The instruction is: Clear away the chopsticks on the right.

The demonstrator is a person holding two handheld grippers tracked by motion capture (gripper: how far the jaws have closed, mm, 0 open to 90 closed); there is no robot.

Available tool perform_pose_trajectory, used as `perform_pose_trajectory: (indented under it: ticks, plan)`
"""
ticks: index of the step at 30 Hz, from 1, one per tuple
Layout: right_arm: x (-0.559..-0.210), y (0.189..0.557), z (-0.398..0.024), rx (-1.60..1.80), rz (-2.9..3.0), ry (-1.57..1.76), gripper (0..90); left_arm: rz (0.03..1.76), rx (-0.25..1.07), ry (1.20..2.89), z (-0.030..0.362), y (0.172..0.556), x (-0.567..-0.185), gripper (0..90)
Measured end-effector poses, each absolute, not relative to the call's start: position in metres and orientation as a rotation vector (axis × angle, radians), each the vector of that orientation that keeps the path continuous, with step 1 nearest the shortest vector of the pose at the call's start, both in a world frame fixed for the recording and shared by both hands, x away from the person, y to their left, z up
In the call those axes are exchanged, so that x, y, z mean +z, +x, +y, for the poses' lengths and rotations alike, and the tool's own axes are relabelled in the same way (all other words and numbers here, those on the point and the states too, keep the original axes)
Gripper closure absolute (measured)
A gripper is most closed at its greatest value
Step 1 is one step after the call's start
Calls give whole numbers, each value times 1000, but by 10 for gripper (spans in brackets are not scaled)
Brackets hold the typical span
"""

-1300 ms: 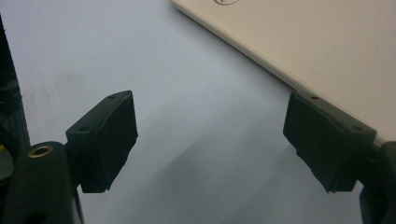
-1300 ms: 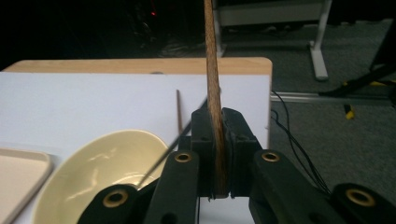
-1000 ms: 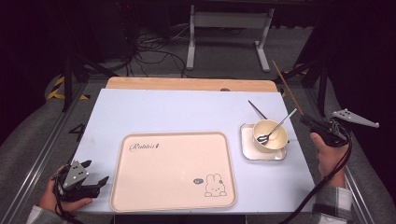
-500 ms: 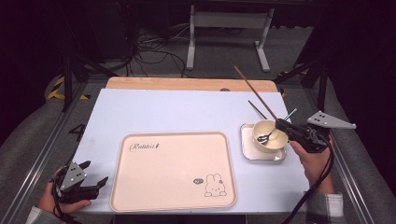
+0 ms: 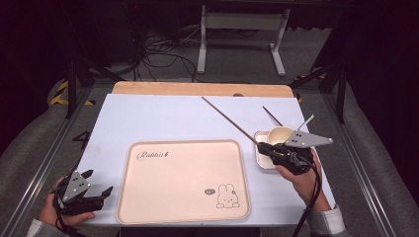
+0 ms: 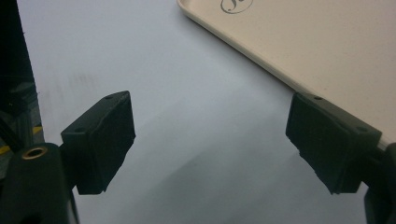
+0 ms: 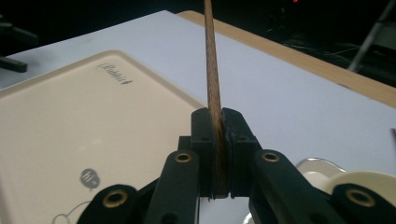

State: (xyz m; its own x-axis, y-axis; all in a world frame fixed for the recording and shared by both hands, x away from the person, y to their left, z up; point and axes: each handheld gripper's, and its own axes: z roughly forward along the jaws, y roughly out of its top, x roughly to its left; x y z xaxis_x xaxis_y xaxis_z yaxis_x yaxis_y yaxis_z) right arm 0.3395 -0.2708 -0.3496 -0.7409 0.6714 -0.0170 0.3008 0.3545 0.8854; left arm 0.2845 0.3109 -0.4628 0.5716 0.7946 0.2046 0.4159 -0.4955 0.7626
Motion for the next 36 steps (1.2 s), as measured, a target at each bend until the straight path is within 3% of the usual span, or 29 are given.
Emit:
perform_pose_trajectory:
  ticks: [9, 36]
  plan:
    - [-374, 339, -232, 1282, 2394, 766, 845, 974, 740, 2116, 312, 283, -463, 154]
    - [-422, 349, -198, 1125, 2586, 741, 844, 1034, 779, 2064, 313, 283, -463, 173]
